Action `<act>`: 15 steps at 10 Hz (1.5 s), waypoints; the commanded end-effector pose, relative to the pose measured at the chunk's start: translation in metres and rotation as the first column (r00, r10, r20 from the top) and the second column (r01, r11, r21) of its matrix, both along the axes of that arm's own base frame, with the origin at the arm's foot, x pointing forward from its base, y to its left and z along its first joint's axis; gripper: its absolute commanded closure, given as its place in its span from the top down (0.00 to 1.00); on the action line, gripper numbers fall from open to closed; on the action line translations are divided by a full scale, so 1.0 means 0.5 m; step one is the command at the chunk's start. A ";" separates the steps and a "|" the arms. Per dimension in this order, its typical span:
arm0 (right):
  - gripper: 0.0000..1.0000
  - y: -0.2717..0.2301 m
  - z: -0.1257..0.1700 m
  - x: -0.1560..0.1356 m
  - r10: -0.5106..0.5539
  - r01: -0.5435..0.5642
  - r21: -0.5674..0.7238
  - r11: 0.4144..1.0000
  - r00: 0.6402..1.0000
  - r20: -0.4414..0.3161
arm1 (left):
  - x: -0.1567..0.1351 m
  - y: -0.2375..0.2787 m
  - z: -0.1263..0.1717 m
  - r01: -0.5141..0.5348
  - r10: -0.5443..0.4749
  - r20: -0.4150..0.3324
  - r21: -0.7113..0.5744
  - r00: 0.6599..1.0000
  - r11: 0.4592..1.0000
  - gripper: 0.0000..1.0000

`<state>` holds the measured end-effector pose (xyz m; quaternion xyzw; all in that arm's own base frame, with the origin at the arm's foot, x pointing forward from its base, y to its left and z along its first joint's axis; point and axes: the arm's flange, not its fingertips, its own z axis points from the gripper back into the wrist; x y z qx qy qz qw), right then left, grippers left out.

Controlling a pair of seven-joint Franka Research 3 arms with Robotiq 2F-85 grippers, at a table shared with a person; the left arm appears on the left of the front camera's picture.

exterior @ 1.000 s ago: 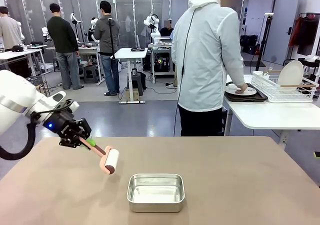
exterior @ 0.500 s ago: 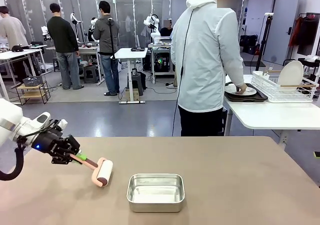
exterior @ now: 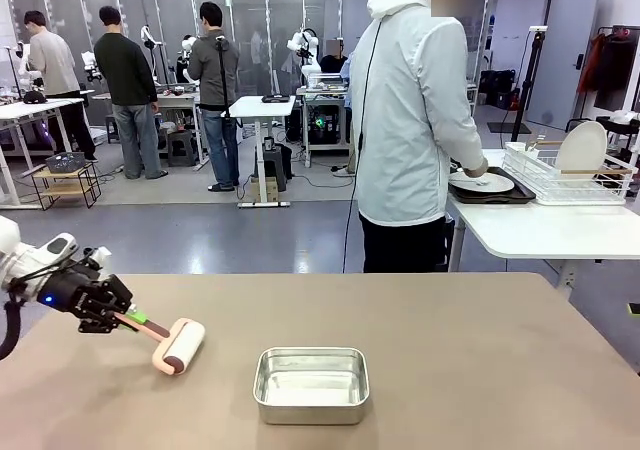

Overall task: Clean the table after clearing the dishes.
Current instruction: When the right (or left) Handle tray is removed, use the right hand (or left hand) to clean the right (or left) side of the table with the Lint Roller.

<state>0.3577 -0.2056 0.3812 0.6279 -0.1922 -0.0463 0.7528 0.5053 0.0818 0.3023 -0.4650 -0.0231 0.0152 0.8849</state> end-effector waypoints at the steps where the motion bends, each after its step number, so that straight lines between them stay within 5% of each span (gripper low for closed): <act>1: 1.00 0.001 0.002 -0.006 0.012 -0.012 -0.007 1.000 1.000 0.016 | 0.007 0.061 -0.035 -0.077 0.086 -0.029 0.229 0.996 0.970 0.21; 5: 1.00 0.001 0.002 -0.006 0.012 -0.012 -0.007 1.000 1.000 0.016 | -0.026 0.121 0.015 -0.157 0.189 -0.023 0.463 0.982 0.872 0.21; 12: 1.00 0.001 0.002 -0.006 0.012 -0.012 -0.007 1.000 1.000 0.016 | -0.086 0.132 0.147 -0.283 0.289 0.123 0.734 0.949 0.617 0.21; 14: 1.00 0.001 0.002 -0.006 0.012 -0.012 -0.007 1.000 1.000 0.016 | -0.093 0.115 0.187 -0.319 0.293 0.168 0.725 0.941 0.611 0.21; 15: 1.00 0.001 0.002 -0.006 0.012 -0.012 -0.007 1.000 1.000 0.016 | -0.104 0.109 0.223 -0.332 0.280 0.190 0.674 0.941 0.660 0.21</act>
